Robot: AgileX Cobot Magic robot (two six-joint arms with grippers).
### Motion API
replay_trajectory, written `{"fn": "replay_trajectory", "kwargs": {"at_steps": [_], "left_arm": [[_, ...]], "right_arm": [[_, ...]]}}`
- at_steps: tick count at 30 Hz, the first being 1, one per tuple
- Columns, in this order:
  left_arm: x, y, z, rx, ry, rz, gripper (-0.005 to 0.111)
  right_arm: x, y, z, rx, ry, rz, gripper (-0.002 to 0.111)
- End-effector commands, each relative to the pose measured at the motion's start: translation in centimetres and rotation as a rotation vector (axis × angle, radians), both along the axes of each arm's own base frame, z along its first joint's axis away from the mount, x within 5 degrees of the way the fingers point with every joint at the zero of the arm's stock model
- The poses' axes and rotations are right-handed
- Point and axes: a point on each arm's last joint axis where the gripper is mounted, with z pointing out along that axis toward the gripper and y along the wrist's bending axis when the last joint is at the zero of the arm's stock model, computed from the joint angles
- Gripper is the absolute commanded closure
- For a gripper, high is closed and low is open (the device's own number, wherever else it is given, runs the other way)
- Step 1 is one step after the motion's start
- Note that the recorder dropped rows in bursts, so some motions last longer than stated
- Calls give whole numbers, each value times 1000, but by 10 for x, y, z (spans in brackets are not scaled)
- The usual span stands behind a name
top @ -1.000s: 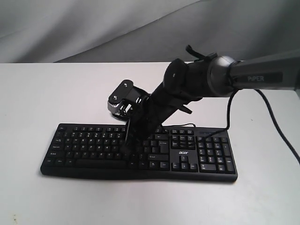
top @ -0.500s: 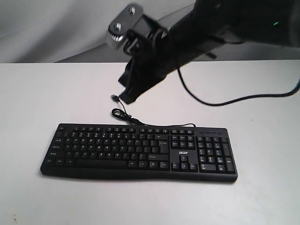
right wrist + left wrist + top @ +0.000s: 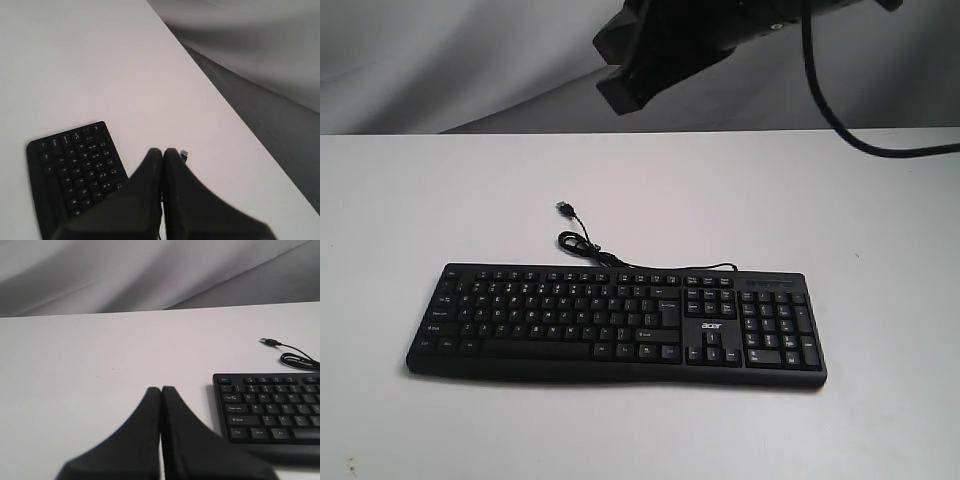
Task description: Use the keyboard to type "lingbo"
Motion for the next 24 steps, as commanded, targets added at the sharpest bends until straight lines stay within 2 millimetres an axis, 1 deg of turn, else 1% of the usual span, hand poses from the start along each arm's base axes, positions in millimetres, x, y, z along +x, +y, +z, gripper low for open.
{"fn": "replay_trajectory", "kwargs": {"at_steps": [1,3,4,5,7,10,13,15,16,19,21,22,24], "left_arm": [[0,0,-1,-6,2,-1,106],[0,0,-1,-6,2,-1,106],[0,0,-1,-6,2,-1,106],[0,0,-1,-6,2,-1,106],[0,0,-1,-6,2,-1,106],[0,0,-1,-6,2,-1,106],[0,0,-1,-6,2,-1,106],[0,0,-1,-6,2,-1,106],[0,0,-1,-6,2,-1,106],[0,0,-1,-6,2,-1,106],[0,0,-1,-6,2,-1,106],[0,0,-1,-6,2,-1,106],[0,0,-1,-6,2,-1,106]], "right_arm": [[0,-7,20,115,-65,-84,108],[2,-10,30,267,-29,-191,108],[5,-16,35,332,-14,-251,108],[6,-22,39,382,9,-301,108],[6,-31,43,429,41,-362,108],[-5,-51,49,505,70,-447,108],[-21,-79,46,539,24,-513,108],[-37,-104,38,551,-29,-562,108],[-44,-115,29,543,-43,-589,108],[-75,-155,7,525,-134,-691,108],[-99,-180,-14,524,-188,-773,108],[-111,-189,-21,538,-219,-805,108],[-134,-206,-44,546,-259,-888,108]]}}
